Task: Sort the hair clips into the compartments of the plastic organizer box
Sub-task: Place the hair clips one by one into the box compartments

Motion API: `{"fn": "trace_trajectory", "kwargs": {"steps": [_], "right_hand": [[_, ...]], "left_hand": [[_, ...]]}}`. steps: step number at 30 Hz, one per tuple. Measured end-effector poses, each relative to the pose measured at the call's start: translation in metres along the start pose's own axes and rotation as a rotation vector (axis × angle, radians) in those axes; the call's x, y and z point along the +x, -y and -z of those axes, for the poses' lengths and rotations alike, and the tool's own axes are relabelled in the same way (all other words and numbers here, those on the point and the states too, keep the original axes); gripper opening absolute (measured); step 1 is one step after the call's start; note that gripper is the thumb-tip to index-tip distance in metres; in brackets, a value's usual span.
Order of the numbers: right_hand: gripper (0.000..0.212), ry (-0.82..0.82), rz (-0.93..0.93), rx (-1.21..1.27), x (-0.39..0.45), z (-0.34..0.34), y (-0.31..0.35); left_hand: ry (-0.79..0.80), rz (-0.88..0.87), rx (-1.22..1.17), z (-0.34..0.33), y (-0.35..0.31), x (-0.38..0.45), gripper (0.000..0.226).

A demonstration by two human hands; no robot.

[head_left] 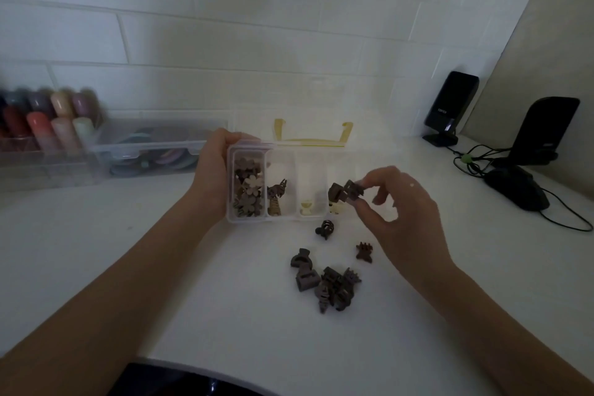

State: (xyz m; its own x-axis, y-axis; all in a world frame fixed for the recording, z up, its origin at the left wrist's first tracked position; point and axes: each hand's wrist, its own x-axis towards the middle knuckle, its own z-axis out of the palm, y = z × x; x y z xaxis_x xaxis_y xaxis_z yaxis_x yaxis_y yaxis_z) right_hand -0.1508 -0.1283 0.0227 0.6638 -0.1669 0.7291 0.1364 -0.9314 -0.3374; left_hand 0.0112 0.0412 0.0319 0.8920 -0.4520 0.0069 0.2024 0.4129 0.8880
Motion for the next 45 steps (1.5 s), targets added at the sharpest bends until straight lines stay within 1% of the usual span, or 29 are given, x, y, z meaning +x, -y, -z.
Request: {"fn": "trace_trajectory", "kwargs": {"steps": [2,4,7,9,13,16,19,20,24,27,28,29,31,34,35,37,40,42,45], "right_hand": [[0.02,-0.038,0.068,-0.145,0.007,-0.005,0.001],[0.016,-0.078,0.074,-0.239,0.015,-0.011,0.0],[0.023,-0.085,0.077,-0.346,0.018,-0.022,-0.004],[0.028,-0.07,0.098,-0.35,0.015,-0.023,-0.005],[0.032,-0.074,0.078,-0.247,0.008,-0.009,-0.006],[0.039,-0.011,0.085,-0.35,0.007,-0.007,-0.005],[0.051,0.035,0.124,-0.431,0.006,-0.011,-0.006],[0.052,0.03,0.131,-0.425,0.005,-0.01,-0.005],[0.038,0.005,0.137,-0.395,0.004,-0.004,-0.005],[0.041,0.082,0.142,-0.502,0.002,-0.01,-0.01],[0.046,0.098,0.141,-0.518,0.001,-0.012,-0.012],[0.051,0.101,0.142,-0.516,0.0,-0.012,-0.013],[0.05,0.06,0.155,-0.451,0.001,-0.009,-0.011],[0.03,-0.019,0.244,-0.248,0.002,0.001,-0.002],[0.025,0.006,0.288,-0.182,0.0,0.004,0.0],[0.023,0.137,0.342,-0.136,-0.003,0.008,0.006],[0.032,0.361,0.331,-0.224,-0.004,0.007,0.006],[0.034,0.405,0.309,-0.286,-0.003,0.003,0.002],[0.029,0.405,0.322,-0.37,-0.005,-0.005,-0.004]], "left_hand": [[0.011,-0.004,0.022,-0.001,0.001,0.001,0.024],[0.027,-0.002,0.044,-0.001,0.003,0.003,0.029],[0.061,0.005,0.072,0.0,0.006,0.004,0.031],[0.065,0.013,0.073,0.0,0.007,0.005,0.03],[0.057,0.013,0.067,0.002,0.008,0.007,0.03],[0.06,0.005,0.059,0.001,0.008,0.007,0.03],[0.072,-0.001,0.065,-0.001,0.006,0.005,0.027],[0.073,-0.002,0.071,-0.001,0.006,0.004,0.026],[0.057,-0.004,0.081,-0.001,0.005,0.003,0.026],[0.06,0.0,0.068,-0.002,0.005,0.003,0.025],[0.06,0.0,0.064,-0.002,0.005,0.003,0.025],[0.061,-0.001,0.061,-0.002,0.005,0.003,0.025],[0.059,0.001,0.056,-0.002,0.006,0.003,0.027],[0.047,0.008,0.056,-0.001,0.007,0.003,0.028],[0.045,0.014,0.047,-0.001,0.007,0.004,0.027],[0.041,0.032,0.02,-0.001,0.007,0.004,0.025],[0.029,0.018,-0.007,0.001,0.007,0.005,0.023],[0.025,-0.004,-0.008,0.003,0.006,0.006,0.022],[0.01,-0.024,-0.007,0.003,0.004,0.006,0.021]]}}
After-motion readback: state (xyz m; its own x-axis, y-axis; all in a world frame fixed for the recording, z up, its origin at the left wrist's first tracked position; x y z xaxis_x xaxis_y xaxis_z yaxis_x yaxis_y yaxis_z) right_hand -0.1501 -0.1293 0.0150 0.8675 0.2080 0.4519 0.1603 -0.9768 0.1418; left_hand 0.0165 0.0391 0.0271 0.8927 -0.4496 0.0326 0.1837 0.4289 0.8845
